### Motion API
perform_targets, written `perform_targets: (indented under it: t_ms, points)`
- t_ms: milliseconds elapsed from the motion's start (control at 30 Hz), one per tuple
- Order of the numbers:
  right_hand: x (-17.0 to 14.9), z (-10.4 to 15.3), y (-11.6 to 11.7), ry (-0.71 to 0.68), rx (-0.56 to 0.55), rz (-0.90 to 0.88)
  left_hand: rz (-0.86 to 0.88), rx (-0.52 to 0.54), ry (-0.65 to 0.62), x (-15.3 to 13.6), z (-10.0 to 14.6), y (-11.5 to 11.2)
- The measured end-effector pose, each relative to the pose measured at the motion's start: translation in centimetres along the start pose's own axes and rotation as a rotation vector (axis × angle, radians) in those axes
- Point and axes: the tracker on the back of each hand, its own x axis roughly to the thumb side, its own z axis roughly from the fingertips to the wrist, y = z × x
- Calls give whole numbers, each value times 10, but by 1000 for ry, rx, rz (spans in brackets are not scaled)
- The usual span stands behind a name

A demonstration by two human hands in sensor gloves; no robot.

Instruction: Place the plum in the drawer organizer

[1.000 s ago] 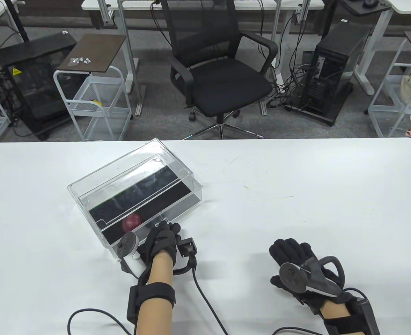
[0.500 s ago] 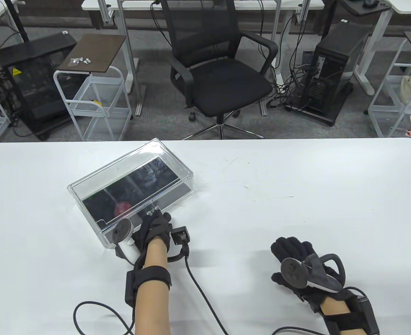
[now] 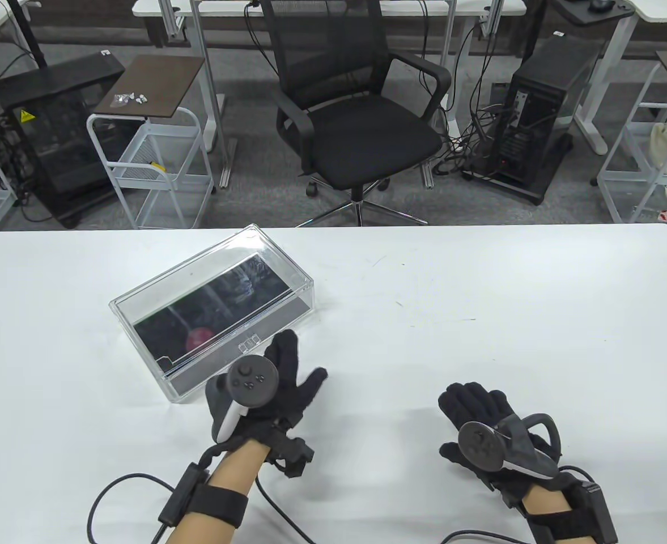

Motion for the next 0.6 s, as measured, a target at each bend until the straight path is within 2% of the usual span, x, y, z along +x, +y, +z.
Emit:
perform_targets:
  t_ms: [100, 200, 367, 600]
  points:
    - [2, 2, -1, -5, -7, 6, -218, -94, -190, 19, 14, -19]
    - [4, 3, -1, -13, -12, 14, -347, -176, -278, 22, 22, -40]
    - [7, 4, -1, -23, -14, 24, -352, -256, -335, 15, 26, -60]
    - [8, 4, -2, -21, -10, 27, -354, -273, -343, 13, 26, -61]
